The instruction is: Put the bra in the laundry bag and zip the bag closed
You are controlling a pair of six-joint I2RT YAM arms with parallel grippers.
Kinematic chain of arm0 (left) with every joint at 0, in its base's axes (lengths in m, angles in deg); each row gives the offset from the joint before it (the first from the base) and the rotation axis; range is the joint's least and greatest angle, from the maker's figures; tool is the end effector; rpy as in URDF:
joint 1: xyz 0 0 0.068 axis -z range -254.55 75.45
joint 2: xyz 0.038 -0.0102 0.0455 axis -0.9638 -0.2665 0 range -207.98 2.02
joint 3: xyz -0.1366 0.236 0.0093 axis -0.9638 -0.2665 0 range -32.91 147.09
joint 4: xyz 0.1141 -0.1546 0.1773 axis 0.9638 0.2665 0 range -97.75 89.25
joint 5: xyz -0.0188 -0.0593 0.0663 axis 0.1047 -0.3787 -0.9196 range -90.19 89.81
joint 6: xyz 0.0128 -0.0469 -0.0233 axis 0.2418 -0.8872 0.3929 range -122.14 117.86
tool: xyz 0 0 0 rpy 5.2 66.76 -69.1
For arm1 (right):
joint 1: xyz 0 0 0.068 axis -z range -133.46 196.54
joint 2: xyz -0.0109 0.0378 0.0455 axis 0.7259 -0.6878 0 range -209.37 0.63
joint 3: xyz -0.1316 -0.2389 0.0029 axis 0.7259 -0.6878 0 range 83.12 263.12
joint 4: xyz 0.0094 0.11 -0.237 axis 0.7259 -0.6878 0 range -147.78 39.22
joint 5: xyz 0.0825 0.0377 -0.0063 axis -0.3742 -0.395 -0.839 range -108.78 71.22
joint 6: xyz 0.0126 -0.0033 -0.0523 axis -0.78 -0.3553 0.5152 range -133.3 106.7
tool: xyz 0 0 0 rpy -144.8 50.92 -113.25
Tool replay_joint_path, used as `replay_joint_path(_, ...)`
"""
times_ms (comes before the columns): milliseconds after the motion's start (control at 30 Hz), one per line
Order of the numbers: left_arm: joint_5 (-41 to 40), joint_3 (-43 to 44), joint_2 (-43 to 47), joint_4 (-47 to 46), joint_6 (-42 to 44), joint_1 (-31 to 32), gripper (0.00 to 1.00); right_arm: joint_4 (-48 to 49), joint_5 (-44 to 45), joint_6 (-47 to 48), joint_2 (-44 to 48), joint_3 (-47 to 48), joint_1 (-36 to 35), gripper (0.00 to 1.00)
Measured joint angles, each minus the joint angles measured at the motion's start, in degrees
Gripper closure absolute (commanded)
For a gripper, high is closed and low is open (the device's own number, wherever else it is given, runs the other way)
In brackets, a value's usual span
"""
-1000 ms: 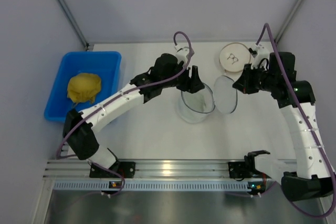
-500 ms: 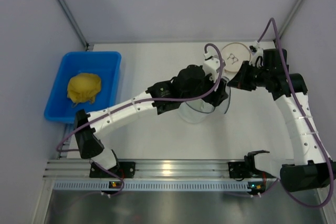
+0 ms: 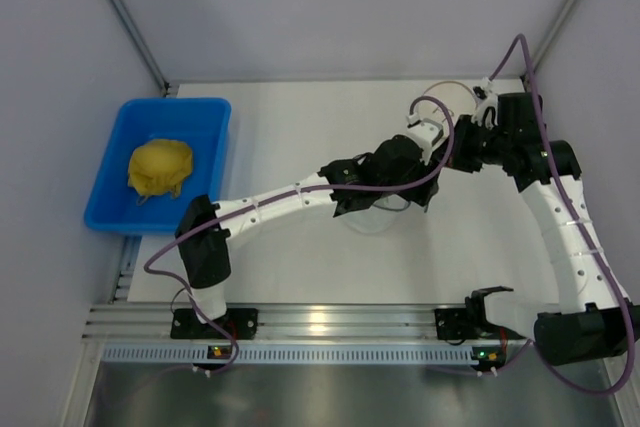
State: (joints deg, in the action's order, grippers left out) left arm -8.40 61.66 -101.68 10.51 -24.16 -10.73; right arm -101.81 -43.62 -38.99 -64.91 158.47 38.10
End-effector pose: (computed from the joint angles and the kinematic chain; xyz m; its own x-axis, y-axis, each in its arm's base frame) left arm 0.1946 -0.3844 0.3401 -0.5002 0.1764 -0.8478 0.6955 0.6651 -0.2719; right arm 0.2172 0.0474 0.3846 -0.7806 0.2819 -0.5578 -0.1192 0.8090 0.5756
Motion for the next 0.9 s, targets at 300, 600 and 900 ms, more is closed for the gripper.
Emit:
replay_joint_path(300, 5.53, -2.05, 0.98, -0.28, -5.90, -2.75, 1.00, 1.70, -2.01, 0.13, -0.07, -0.74, -0.44, 0.73)
replay_joint_path(600, 25.35, -17.66, 13.42, -4.44, -14.16, -16.04, 1.00, 2.69, -4.94, 9.99, -0.09, 0.52, 1.79, 0.01)
replay_joint_path(900, 50.16, -31.26, 14.99, -21.55, -27.43, -25.57, 1.00, 8.79, -23.91, 15.13, -3.91, -9.27, 18.71, 0.00)
